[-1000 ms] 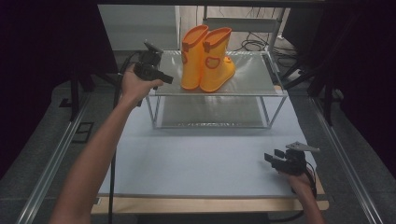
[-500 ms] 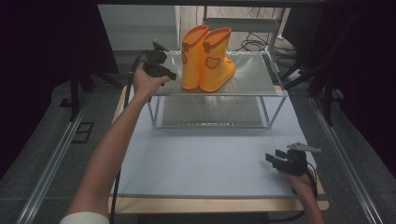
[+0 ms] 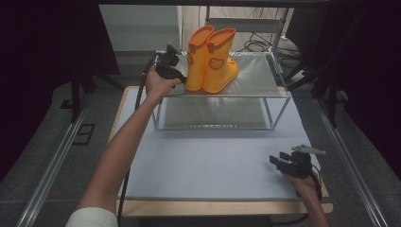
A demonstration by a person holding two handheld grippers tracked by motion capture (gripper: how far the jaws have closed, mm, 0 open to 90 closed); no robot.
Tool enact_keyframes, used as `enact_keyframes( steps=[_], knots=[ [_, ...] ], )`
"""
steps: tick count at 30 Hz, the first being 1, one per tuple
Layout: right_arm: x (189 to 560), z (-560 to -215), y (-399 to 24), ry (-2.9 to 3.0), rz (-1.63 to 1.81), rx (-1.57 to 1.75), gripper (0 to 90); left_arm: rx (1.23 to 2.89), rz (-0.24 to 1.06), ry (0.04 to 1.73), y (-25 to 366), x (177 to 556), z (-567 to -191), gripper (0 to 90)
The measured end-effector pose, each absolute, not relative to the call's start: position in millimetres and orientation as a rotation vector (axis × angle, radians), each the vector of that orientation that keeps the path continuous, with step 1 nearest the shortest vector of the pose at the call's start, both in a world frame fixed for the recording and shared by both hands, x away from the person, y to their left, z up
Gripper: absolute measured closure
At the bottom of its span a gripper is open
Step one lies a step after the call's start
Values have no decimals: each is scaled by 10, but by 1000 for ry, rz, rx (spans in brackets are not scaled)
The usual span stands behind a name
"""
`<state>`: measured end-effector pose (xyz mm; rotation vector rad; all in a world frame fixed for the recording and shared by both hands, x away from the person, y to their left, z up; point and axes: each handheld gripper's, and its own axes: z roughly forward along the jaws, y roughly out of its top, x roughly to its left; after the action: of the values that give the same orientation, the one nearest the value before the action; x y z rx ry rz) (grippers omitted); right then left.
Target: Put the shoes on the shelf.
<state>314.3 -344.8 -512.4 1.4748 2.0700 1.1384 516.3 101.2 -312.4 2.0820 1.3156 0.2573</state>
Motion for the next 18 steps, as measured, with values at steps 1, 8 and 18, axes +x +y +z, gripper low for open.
enact_keyframes(
  steps=[1,8,18],
  knots=[
    [3143,-5124,-3443,2071,1140,1475,452,2077,255,1315,1007,5160,-3121,900],
    [3138,-5110,-3421,2070,1154,1470,452,2081,198,1258,881,5108,-3083,900],
    [3135,-5109,-3398,2078,1154,1461,453,2070,201,1225,836,5063,-3071,898]
  ],
)
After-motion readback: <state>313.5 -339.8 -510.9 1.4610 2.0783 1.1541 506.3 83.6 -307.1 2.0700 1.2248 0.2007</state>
